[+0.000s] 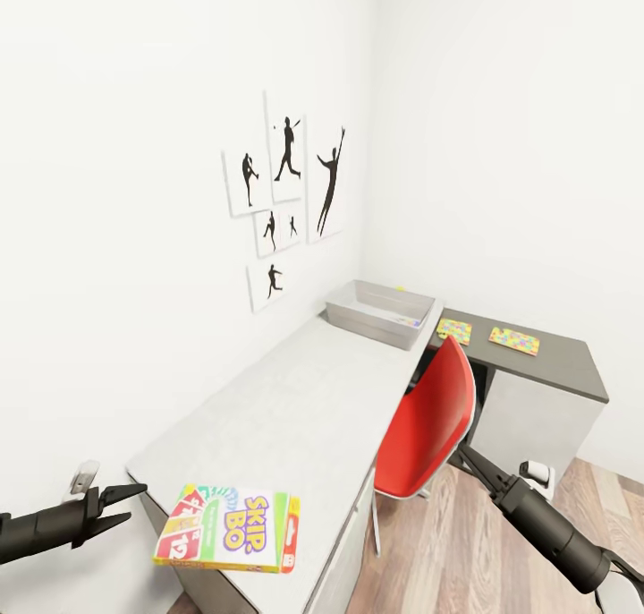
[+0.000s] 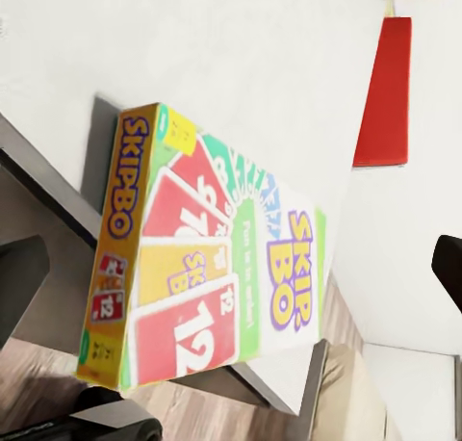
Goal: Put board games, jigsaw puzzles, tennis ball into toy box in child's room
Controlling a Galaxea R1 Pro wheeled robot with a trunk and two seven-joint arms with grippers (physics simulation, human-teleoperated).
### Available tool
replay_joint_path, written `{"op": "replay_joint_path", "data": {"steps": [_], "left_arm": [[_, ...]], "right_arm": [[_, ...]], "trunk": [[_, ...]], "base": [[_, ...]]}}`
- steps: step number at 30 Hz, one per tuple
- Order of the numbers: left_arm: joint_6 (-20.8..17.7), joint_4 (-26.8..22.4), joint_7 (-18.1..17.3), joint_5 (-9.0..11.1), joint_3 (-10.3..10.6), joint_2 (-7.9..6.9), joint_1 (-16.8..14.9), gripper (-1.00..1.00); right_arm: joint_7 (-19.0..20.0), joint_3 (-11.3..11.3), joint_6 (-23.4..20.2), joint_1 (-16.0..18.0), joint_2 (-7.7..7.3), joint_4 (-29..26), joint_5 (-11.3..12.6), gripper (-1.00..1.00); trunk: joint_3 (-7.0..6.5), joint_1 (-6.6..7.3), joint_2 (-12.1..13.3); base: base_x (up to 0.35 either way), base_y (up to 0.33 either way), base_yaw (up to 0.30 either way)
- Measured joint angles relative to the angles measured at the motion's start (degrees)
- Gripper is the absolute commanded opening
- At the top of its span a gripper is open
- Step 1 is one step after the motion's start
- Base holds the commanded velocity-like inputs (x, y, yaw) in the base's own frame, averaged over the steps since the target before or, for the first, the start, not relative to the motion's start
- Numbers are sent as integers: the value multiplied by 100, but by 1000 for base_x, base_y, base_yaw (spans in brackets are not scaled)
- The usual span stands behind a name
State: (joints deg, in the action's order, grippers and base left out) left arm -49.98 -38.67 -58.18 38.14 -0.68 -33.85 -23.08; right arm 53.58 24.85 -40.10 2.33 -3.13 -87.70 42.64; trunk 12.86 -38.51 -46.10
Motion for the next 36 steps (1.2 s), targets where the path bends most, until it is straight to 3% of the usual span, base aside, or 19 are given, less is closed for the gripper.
{"op": "replay_joint_path", "data": {"steps": [10,24,36], "left_arm": [[-4,1,1,1,0,2,-1,100],[-6,0,1,0,0,2,0,100],[9,0,-8,21,-1,5,0,100]], "right_arm": [[1,-1,11,1,5,5,1,100],[0,-1,12,0,6,6,1,100],[0,-1,11,0,6,7,2,100]], "trunk": [[180,-222,-402],[432,-527,-964],[432,-528,-966]], "base": [[-171,0,0],[-22,0,0],[0,0,0]]}}
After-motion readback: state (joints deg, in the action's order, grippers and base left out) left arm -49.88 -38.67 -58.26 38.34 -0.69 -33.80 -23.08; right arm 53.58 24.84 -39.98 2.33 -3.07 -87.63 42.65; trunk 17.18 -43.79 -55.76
